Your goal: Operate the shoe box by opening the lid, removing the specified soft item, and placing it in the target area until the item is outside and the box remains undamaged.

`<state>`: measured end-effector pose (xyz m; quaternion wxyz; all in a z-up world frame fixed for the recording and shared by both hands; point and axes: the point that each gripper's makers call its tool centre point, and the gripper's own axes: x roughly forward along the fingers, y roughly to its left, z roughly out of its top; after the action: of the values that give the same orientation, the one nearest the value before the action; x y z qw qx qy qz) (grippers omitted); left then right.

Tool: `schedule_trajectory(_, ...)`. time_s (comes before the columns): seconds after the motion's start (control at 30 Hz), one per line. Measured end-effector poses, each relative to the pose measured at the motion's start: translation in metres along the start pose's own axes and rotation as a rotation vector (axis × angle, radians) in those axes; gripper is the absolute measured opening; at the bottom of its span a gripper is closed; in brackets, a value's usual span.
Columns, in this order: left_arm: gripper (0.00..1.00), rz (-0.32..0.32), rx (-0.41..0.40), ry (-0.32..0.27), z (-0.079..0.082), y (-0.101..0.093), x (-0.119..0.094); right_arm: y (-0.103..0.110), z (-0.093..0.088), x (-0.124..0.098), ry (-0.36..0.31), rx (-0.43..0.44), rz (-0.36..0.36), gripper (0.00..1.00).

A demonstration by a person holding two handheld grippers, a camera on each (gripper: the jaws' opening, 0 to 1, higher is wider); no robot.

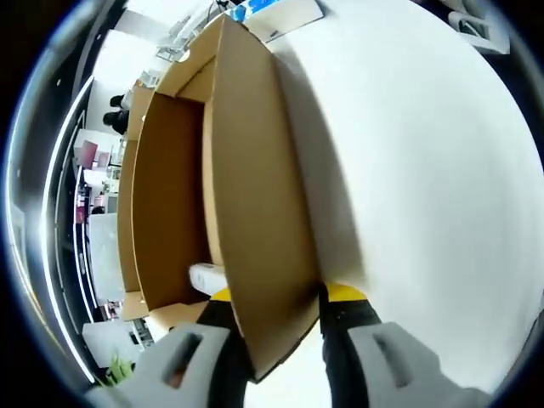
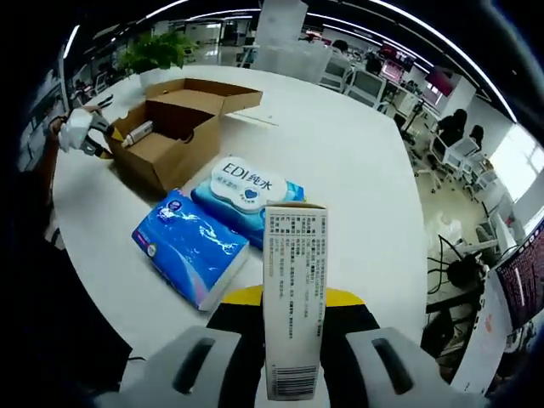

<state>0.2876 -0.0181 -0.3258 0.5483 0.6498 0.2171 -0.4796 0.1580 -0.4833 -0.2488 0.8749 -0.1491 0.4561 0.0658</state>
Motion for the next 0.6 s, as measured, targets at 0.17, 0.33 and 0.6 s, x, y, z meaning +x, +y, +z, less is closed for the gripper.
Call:
schedule_trajectory(0.17,0.29,0.005,0.010,-0.002,0.001,0.000,0.000,0.005,-0.003,0.025,0.049,0.019,0.015,0.21)
schedule_trajectory(0.33,0.29,0.012,0.023,-0.010,0.001,0.000,0.000,0.004,-0.010,0.041,0.106,0.047,-0.001,0.21)
schedule_trajectory(0.6,0.30,0.023,0.033,-0.017,0.003,0.001,0.001,-0.011,-0.027,0.062,0.191,0.091,-0.043,0.21)
